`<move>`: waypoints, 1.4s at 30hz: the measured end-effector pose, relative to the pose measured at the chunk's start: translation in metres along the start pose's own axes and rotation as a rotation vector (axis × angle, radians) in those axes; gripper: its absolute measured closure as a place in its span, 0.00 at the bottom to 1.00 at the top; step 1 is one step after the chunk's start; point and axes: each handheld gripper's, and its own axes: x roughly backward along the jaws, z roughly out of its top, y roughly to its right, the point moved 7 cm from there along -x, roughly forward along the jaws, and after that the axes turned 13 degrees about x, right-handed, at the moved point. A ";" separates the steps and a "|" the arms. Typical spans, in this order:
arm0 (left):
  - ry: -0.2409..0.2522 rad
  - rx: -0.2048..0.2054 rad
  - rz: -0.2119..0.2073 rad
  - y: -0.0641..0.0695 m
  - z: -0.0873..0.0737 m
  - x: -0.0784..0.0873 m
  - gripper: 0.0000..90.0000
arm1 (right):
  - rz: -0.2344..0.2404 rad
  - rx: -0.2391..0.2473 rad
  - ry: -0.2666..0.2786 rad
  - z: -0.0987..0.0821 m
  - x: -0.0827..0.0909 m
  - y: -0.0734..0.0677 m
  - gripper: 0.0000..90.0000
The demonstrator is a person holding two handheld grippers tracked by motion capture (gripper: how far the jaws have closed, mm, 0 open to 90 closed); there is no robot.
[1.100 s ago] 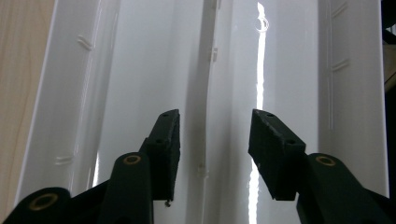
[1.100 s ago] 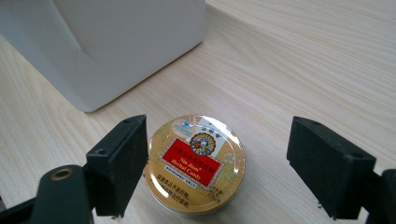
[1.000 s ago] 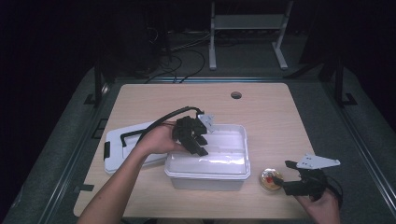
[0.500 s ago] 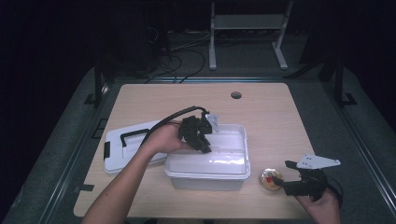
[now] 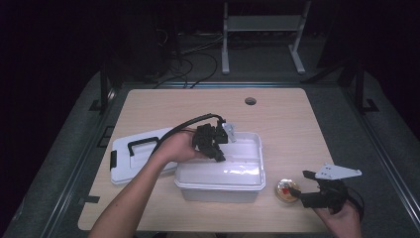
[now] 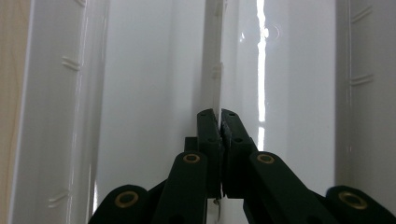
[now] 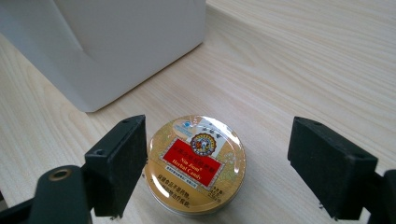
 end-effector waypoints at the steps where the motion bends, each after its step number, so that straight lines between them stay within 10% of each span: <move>1: 0.000 0.000 0.000 0.000 0.000 0.000 0.98 | 0.000 0.000 0.000 0.000 0.000 0.000 0.21; 17: 0.011 0.003 -0.019 0.003 0.004 0.005 0.99 | -0.002 -0.002 -0.001 -0.001 0.000 0.000 0.21; 29: 0.095 -0.010 -0.014 0.011 0.007 0.042 0.99 | -0.006 0.003 -0.004 -0.001 -0.001 -0.001 0.21; 42: 0.125 0.026 0.068 0.012 -0.046 0.101 0.99 | -0.007 0.010 -0.016 0.000 -0.005 -0.005 0.21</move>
